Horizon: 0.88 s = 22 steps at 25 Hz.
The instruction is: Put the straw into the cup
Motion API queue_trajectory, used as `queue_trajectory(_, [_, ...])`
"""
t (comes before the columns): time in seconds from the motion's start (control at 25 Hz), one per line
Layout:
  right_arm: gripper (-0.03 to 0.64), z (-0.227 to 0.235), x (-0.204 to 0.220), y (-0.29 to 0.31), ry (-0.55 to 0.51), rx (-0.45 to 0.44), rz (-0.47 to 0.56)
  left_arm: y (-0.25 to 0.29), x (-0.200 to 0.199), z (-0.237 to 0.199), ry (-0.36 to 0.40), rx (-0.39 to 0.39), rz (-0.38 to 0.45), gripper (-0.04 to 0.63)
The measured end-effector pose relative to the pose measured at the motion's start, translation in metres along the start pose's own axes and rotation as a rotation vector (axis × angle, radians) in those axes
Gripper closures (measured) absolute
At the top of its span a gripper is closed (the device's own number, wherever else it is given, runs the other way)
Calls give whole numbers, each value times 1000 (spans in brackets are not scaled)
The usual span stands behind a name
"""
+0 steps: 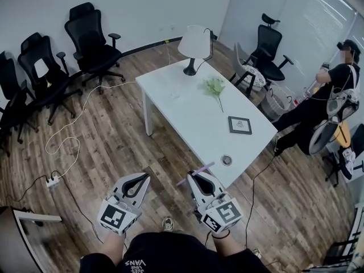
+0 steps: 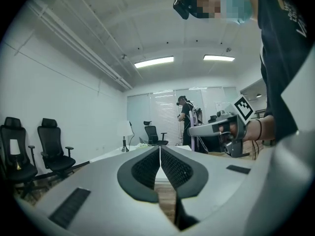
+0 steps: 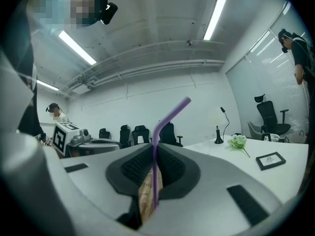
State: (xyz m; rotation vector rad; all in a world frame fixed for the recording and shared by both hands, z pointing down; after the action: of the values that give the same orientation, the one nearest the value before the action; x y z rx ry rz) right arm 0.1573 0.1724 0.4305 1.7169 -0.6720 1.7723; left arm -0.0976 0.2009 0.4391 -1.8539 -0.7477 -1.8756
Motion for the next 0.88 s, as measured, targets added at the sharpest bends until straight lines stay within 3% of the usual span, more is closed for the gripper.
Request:
queue_trajectory(0.4, [578, 31, 2, 27, 13, -22, -12, 33, -4, -15, -21, -16, -3, 579])
queue_trajectory(0.88, [578, 53, -11, 81, 8, 10, -11, 65, -20, -74, -7, 14, 10, 579])
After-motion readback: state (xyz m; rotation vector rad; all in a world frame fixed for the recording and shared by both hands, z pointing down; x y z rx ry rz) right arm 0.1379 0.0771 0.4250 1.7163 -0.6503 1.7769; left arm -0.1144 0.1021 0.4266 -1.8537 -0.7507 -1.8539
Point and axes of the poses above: the fingertips, and each gripper's own axes: y forward along the fingers, z to its right, x out of its underside, the point moved 10 cm from there along -y, backward along the fingers, and after that the axes turned 5 degrees about -y, right-handed, at the moved point
